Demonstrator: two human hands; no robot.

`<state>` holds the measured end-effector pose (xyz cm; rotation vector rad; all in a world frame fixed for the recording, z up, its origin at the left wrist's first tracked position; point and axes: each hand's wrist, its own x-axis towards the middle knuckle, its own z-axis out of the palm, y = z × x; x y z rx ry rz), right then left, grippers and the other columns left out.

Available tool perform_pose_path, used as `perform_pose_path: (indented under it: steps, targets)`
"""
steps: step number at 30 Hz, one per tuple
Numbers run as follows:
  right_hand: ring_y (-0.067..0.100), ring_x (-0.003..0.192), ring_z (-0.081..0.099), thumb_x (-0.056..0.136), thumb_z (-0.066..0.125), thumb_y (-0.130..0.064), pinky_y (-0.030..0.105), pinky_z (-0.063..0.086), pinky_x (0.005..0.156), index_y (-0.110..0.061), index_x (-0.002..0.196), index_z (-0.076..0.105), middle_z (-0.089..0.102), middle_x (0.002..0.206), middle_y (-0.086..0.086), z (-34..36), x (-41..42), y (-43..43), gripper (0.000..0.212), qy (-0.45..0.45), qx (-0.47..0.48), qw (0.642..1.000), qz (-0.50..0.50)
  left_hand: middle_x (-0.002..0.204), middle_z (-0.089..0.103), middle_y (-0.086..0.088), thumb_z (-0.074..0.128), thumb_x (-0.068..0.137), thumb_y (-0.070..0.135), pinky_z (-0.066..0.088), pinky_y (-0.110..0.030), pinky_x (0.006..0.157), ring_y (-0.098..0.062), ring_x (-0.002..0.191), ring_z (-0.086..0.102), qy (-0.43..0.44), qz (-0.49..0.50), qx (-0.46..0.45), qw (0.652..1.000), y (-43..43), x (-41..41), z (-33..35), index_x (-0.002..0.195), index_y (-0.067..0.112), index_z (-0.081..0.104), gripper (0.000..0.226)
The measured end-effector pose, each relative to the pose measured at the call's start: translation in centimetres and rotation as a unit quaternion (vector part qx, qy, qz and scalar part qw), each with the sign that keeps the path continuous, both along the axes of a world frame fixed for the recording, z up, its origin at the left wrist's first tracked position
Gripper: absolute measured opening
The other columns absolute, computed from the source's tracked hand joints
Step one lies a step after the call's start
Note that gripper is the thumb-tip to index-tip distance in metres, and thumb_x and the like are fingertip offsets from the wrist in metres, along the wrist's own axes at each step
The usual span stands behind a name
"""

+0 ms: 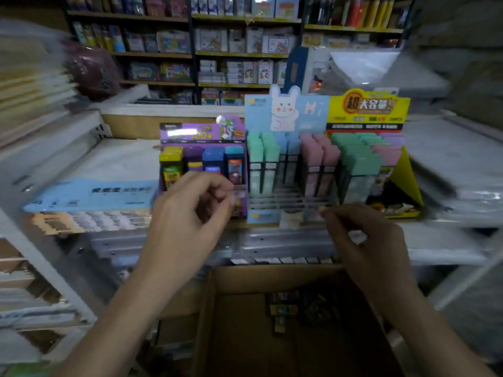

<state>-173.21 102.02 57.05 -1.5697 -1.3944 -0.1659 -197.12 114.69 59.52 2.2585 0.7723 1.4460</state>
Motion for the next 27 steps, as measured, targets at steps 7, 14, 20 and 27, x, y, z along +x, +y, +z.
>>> perform_pose_path:
  steps: [7,14,20,27]
  targets:
    - [-0.005,0.081,0.064,0.092,0.070,-0.017,0.010,0.046,0.062,-0.027,0.092,0.074,0.069,0.082,-0.019,-7.8,4.3,-3.6,0.011,0.093,-0.121,0.988,-0.019,0.083,0.064,0.011,0.074,0.090,0.010,0.043,-0.010,0.065,-0.012,0.082,0.064,0.018,-0.049,-0.152,0.987,-4.7,5.7,-7.7,0.100,0.024,0.069,0.018]
    - [-0.006,0.084,0.064,0.094,0.068,-0.023,0.007,0.046,0.064,-0.028,0.092,0.076,0.070,0.086,-0.021,-16.7,6.7,-4.3,0.010,0.160,-0.286,0.944,-0.020,0.088,0.069,0.013,0.075,0.089,0.011,0.045,-0.007,0.072,0.003,0.091,0.062,0.097,-0.020,-0.294,0.951,-6.5,9.8,-17.3,0.104,0.028,0.068,0.025]
    - [0.004,0.082,0.058,0.096,0.061,-0.022,0.015,0.043,0.061,-0.023,0.121,0.068,0.067,0.115,-0.001,-21.7,7.3,-2.8,0.027,0.198,-0.473,0.857,-0.046,0.094,0.067,0.022,0.074,0.087,0.011,0.042,0.001,0.073,0.008,0.095,0.064,0.185,-0.005,-0.377,0.908,-5.7,12.3,-25.1,0.096,0.048,0.058,0.041]
    - [0.030,0.095,0.059,0.096,0.048,-0.009,0.035,0.052,0.082,-0.008,0.128,0.054,0.060,0.103,0.011,-24.3,5.9,-2.4,0.033,0.415,-0.482,0.760,-0.133,0.128,0.067,0.006,0.074,0.087,0.016,0.048,-0.024,0.095,-0.013,0.118,0.062,0.249,-0.035,-0.394,0.884,-5.4,15.3,-29.0,0.129,0.027,0.065,0.044]
